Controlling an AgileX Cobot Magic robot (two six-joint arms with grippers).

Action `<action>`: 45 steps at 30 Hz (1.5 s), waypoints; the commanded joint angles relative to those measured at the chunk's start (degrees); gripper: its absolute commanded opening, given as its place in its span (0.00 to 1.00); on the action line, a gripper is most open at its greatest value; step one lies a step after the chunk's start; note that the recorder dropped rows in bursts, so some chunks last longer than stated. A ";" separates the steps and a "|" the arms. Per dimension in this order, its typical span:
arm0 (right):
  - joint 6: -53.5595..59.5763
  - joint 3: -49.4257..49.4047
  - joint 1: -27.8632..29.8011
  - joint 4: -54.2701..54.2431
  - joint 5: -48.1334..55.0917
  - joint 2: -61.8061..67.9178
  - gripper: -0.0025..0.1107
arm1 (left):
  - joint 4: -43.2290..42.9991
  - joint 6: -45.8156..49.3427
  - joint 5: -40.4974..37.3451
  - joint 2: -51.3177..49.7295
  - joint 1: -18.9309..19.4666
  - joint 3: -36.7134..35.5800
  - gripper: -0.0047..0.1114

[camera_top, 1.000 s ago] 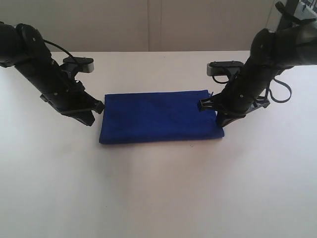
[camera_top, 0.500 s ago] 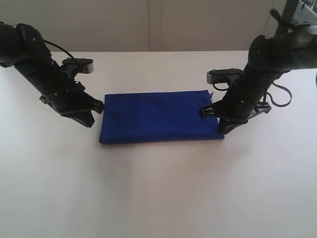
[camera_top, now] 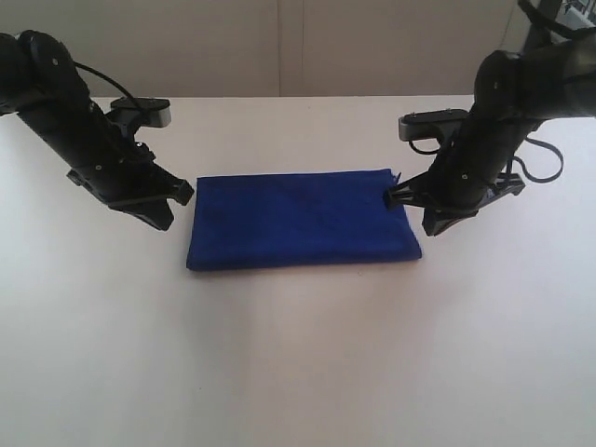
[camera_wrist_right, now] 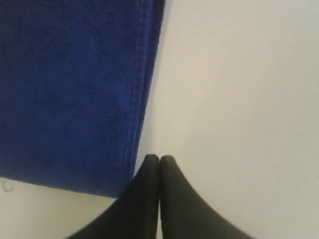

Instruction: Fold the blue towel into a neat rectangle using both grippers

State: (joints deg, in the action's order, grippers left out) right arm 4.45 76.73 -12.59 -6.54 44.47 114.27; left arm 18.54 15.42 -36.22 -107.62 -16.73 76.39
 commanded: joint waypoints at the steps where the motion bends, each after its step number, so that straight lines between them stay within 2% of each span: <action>1: -0.33 -0.12 0.47 -1.30 -0.88 1.24 0.02 | 0.18 -0.65 -1.32 0.68 0.10 -0.34 0.04; 15: -0.23 -0.12 -0.70 -1.91 1.08 2.47 0.02 | 0.18 -0.65 -1.19 0.68 0.10 -0.34 0.04; 29: 6.02 -0.12 -0.70 -6.72 3.87 2.47 0.02 | 0.18 -0.65 -0.87 0.68 0.10 -0.34 0.04; 41: 6.48 -0.12 -0.70 -6.84 4.71 2.47 0.02 | 0.18 -0.65 -0.87 0.68 0.10 -0.34 0.04; 45: 4.26 -0.12 1.42 -6.72 4.62 -0.89 0.02 | 0.18 -0.65 -2.73 1.88 0.10 -0.34 0.04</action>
State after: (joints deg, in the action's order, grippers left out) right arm 9.84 76.73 -12.58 -13.34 49.05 115.89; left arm 18.40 15.06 -36.73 -107.31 -16.73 76.39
